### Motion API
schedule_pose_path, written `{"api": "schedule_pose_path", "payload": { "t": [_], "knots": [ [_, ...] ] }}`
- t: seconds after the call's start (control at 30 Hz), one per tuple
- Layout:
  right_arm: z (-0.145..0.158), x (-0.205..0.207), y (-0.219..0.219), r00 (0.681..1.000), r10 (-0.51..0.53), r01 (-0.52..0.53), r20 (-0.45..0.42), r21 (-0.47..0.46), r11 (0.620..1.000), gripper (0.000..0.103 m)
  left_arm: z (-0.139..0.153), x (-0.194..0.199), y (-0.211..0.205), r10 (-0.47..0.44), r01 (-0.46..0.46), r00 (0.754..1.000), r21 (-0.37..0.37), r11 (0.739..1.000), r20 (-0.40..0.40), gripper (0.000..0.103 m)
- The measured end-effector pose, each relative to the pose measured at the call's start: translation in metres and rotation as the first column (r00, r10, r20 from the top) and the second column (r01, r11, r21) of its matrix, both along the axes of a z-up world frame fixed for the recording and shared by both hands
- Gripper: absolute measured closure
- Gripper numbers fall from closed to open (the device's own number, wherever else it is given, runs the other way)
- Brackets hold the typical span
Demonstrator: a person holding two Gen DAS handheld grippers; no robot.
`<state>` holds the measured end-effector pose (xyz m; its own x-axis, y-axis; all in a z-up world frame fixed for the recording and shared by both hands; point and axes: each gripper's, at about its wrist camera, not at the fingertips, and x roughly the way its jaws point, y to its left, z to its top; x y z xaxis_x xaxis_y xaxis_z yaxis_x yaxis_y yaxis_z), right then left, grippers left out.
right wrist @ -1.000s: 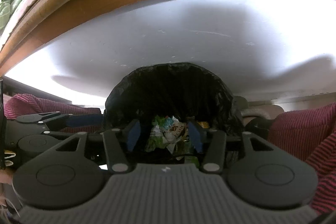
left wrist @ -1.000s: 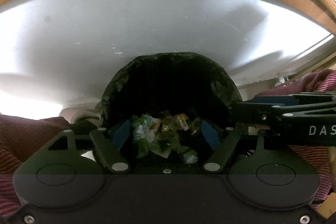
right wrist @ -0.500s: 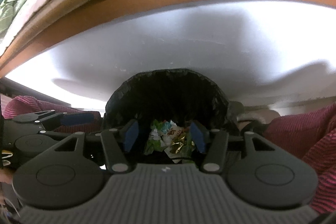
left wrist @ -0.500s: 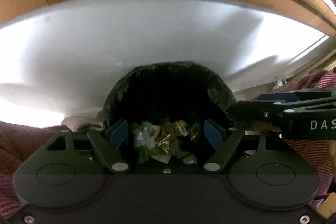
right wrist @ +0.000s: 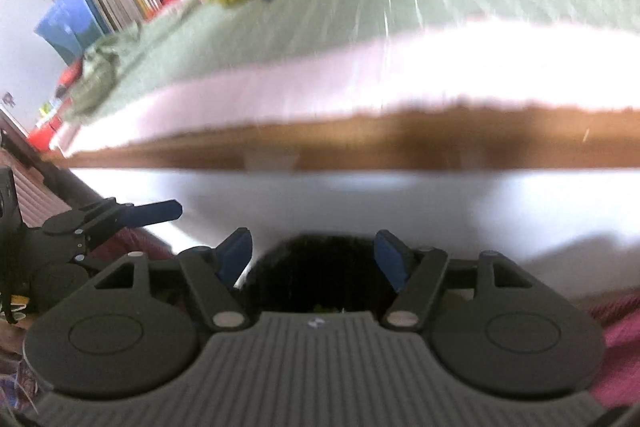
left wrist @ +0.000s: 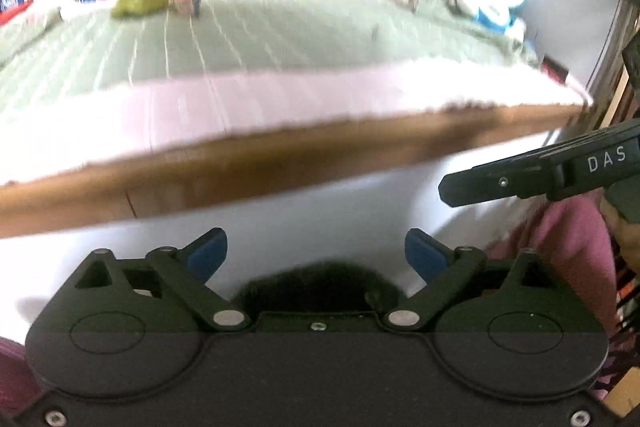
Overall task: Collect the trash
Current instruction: 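Raise both tools back toward the last wrappers on the bed, then grasp the yellow-green foil bag with the left tool while the right tool grasps the macaron-print bag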
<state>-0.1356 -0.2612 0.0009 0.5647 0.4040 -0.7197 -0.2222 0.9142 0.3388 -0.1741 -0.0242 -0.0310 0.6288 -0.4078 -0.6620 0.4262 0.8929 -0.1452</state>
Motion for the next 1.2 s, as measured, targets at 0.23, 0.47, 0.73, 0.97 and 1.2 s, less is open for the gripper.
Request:
{"api": "schedule_pose_path", "payload": {
  "t": [0.23, 0.47, 0.73, 0.97, 1.2],
  "knots": [
    [0.035, 0.01, -0.002, 0.985, -0.029, 0.028, 0.17, 0.011, 1.0, 0.022, 0.041, 0.012, 0.005, 0.059, -0.054, 0.989, -0.038, 0.998, 0.134, 0.002],
    [0.052, 0.035, 0.001, 0.953, -0.069, 0.073, 0.296, -0.001, 0.997, 0.021, 0.069, 0.047, 0.021, 0.143, -0.139, 0.959, -0.036, 0.99, 0.244, 0.0],
    [0.058, 0.081, 0.027, 0.934, -0.051, 0.056, 0.353, -0.006, 0.998, 0.021, 0.093, 0.114, 0.035, 0.249, -0.264, 0.909, 0.002, 0.964, 0.334, 0.0],
    [0.058, 0.133, 0.055, 0.935, 0.033, -0.014, 0.352, -0.058, 0.998, 0.021, 0.111, 0.191, 0.044, 0.287, -0.298, 0.884, -0.027, 0.954, 0.368, 0.0],
    [0.053, 0.185, 0.095, 0.931, 0.114, -0.068, 0.347, -0.143, 0.987, 0.021, 0.118, 0.276, 0.044, 0.267, -0.269, 0.904, -0.04, 0.962, 0.335, 0.0]
  ]
}}
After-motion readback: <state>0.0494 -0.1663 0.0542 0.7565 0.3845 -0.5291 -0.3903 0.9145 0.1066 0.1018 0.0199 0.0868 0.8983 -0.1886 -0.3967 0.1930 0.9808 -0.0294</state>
